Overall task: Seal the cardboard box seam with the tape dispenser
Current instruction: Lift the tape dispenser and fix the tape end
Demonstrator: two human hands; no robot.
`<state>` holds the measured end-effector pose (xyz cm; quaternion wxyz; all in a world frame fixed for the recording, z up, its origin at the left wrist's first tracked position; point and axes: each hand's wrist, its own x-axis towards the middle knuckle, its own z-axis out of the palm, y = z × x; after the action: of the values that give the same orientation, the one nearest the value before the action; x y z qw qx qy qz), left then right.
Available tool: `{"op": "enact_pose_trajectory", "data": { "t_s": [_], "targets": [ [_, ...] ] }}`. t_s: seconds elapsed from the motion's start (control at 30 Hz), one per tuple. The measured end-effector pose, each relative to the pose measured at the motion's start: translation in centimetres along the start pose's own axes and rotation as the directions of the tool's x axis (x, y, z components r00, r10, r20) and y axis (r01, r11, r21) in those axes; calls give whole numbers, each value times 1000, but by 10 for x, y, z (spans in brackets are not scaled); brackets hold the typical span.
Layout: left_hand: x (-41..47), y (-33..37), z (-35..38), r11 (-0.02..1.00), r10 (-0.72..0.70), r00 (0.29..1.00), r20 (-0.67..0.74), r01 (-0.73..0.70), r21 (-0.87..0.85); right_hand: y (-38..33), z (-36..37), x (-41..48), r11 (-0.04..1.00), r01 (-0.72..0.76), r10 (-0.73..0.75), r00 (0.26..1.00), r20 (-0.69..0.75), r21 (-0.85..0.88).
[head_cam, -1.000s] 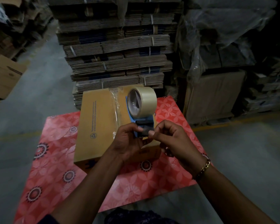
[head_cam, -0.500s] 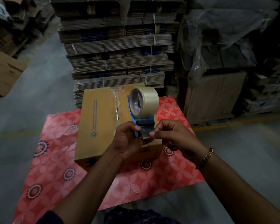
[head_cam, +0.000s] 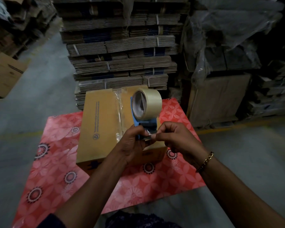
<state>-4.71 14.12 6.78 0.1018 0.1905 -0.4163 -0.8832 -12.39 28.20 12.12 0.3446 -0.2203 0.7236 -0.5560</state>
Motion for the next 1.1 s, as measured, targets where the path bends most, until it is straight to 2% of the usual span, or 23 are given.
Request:
{"op": "enact_pose_trajectory", "data": {
  "t_s": [0.23, 0.33, 0.4, 0.43, 0.57, 0.63, 0.7, 0.73, 0.8, 0.9, 0.97, 1.1],
  "targets": [
    [7, -1, -5, 999, 22, 998, -63, -25, -45, 7, 0, -18, 989, 24, -27, 1000, 15, 144],
    [8, -2, -10, 999, 35, 996, -76, -38, -39, 12, -6, -20, 955, 61, -25, 992, -128, 289],
    [9, -2, -14, 998, 28, 997, -66, -32, -57, 19, -13, -18, 928, 53, 37, 972, -231, 368],
    [9, -3, -15, 997, 31, 998, -52, -34, -65, 22, -14, -18, 933, 13, 77, 969, -234, 360],
    [5, -3, -9, 998, 24, 999, -28, -25, -62, 34, 8, -19, 939, -187, 195, 981, 1, 290],
    [3, -4, -6, 996, -82, 997, -14, 82, -29, 32, 21, -18, 921, -211, 200, 977, 66, 329],
    [-1, -4, -3, 966, -255, 965, 67, 256, -10, 27, 29, -15, 892, -214, 198, 977, 81, 399],
    [-3, -4, -2, 957, -288, 952, 98, 291, -8, 26, 31, -13, 880, -216, 204, 976, 74, 424],
    [-2, -6, -4, 962, -270, 957, 106, 272, -1, 23, 32, -11, 876, -215, 216, 975, 48, 431],
    [1, -10, -8, 976, -219, 975, 25, 219, 23, 26, 30, -11, 880, -185, 199, 980, 15, 437],
    [3, -12, -11, 972, -235, 972, 6, 235, 13, 29, 29, -12, 880, -165, 179, 984, 10, 446],
    [-1, -11, -8, 962, -274, 960, 62, 274, 7, 31, 24, -13, 894, -152, 154, 988, 28, 422]
  ]
}}
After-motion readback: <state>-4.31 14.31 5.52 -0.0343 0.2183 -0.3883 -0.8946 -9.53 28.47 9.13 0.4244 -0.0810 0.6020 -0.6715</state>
